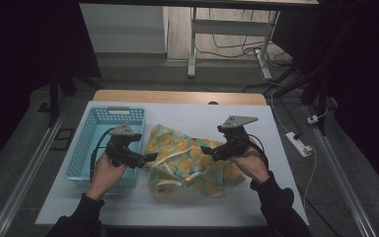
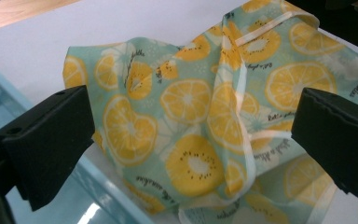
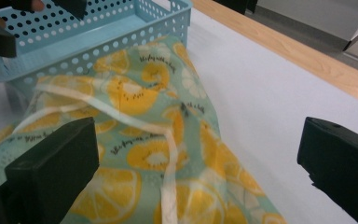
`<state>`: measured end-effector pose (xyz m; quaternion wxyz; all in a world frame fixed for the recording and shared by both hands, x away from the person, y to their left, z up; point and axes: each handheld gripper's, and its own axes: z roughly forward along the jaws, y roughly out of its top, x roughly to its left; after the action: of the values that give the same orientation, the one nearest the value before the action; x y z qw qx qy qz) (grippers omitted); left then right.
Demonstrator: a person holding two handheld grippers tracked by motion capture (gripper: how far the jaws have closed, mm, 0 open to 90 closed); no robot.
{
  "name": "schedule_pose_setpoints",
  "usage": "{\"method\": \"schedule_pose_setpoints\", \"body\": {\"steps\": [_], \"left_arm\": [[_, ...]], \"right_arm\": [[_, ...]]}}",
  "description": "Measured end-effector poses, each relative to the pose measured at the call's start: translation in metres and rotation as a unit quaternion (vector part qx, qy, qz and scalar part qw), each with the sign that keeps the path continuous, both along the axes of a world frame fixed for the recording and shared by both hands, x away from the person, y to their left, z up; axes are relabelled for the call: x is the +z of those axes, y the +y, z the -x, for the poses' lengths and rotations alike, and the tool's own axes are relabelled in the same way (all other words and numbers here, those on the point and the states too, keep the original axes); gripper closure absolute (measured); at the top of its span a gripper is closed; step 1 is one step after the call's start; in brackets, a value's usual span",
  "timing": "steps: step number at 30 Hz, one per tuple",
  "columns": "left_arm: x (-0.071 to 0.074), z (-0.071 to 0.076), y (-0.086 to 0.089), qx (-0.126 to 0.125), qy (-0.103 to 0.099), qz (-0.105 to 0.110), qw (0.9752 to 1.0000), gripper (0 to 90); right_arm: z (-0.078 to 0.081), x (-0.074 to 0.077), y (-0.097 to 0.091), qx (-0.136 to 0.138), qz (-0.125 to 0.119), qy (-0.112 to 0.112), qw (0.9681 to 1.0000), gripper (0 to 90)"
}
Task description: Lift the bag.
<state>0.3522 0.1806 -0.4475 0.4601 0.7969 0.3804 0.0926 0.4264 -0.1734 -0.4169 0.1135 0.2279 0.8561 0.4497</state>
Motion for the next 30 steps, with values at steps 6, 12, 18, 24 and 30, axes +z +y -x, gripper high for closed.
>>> {"method": "schedule_pose_setpoints", "body": {"steps": [6, 12, 18, 24, 30], "left_arm": [[-0.004, 0.01, 0.005, 0.004, 0.009, -0.003, 0.9999, 0.0], [-0.008, 0.023, 0.011, 0.009, 0.014, -0.01, 0.9998, 0.0], [-0.011, 0.04, 0.019, 0.02, 0.016, -0.004, 0.9997, 0.0], [-0.014, 0.058, 0.026, 0.026, 0.017, -0.001, 0.9995, 0.0], [-0.017, 0.078, 0.037, 0.04, 0.017, 0.007, 0.999, 0.0]], "right_arm": [[0.005, -0.005, -0.01, -0.003, 0.004, 0.001, 1.0, 0.0], [0.012, -0.005, -0.017, -0.006, 0.004, -0.003, 1.0, 0.0], [0.021, -0.005, -0.022, -0.01, 0.003, -0.005, 0.9999, 0.0], [0.031, -0.008, -0.034, -0.022, 0.006, -0.005, 0.9997, 0.0], [0.044, -0.014, -0.048, -0.039, 0.009, -0.012, 0.9991, 0.0]]}}
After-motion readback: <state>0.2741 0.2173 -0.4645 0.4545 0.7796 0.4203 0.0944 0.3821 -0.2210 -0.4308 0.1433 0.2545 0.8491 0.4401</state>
